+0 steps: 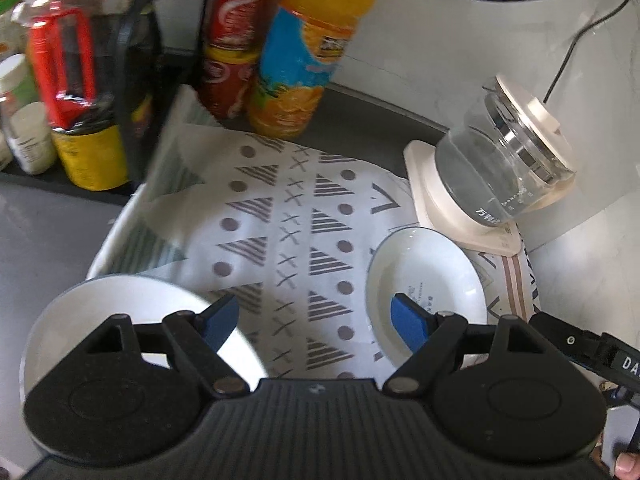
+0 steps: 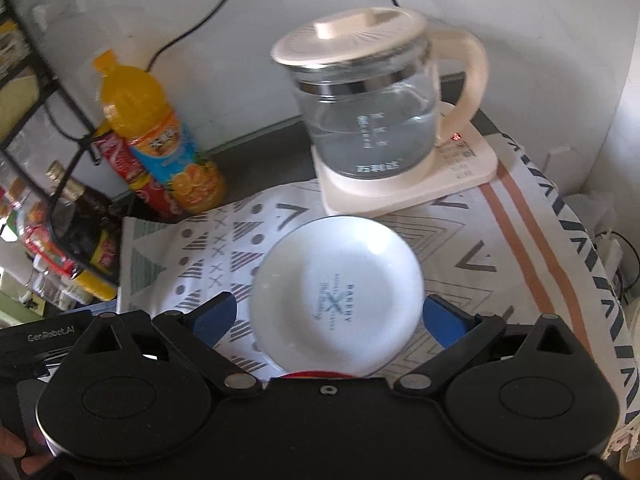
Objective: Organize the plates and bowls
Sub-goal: 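Move both grippers to the white 'BAKERY' plate beside the kettle, then close both grippers on the rim of the 'BAKERY' plate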
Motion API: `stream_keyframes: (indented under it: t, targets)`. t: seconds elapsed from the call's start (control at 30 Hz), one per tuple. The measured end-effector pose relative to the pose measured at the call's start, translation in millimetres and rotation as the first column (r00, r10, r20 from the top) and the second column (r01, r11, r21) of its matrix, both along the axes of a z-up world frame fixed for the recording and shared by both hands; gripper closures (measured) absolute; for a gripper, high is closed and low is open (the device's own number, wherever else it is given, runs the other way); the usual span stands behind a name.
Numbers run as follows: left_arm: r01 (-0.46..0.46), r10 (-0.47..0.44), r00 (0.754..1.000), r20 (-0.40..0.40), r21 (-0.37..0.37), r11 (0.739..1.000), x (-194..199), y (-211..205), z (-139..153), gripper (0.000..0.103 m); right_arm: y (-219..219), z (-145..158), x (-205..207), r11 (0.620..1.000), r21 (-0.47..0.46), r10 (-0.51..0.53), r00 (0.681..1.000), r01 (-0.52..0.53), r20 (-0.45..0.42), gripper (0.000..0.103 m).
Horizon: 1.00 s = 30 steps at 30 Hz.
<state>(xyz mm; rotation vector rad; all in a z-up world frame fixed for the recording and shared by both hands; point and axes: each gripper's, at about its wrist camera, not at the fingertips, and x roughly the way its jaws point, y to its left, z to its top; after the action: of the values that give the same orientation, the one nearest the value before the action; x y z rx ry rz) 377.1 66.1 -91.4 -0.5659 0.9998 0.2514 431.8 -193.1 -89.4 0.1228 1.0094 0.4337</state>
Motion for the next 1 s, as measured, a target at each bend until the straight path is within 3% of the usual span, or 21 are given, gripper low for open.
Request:
stream_keyframes:
  t: [0.33,0.53,0.7,1.0]
  targets:
    - [0.053,-0.055,0.997,-0.046,-0.040,0.998,45.4,-17.3,-29.2,0.025,-11.6,-28.9,37.5,0.998,-0.064,0.004,0.998,-0.008,-0.065,0.009]
    - [0.067,-0.072,0.994,-0.087,-0.057,0.996,62.4,-24.7,-50.0,0.029,-15.6,-48.7,57.7,0.997,-0.076,0.007,0.993,-0.016,-0.116,0.018]
    - [0.072,-0.081,0.990,-0.118,-0.073,0.995,75.6,-31.4,-65.0,0.042,-19.8,-64.1,71.4,0.997,-0.074,0.018,0.988,-0.030,-0.154,0.023]
    - [0.059,-0.081,0.980,-0.182,-0.124,0.991,90.1,-35.4,-90.9,0.068,-27.1,-96.8,91.9,0.997,-0.063,0.023,0.970,-0.039,-0.244,0.045]
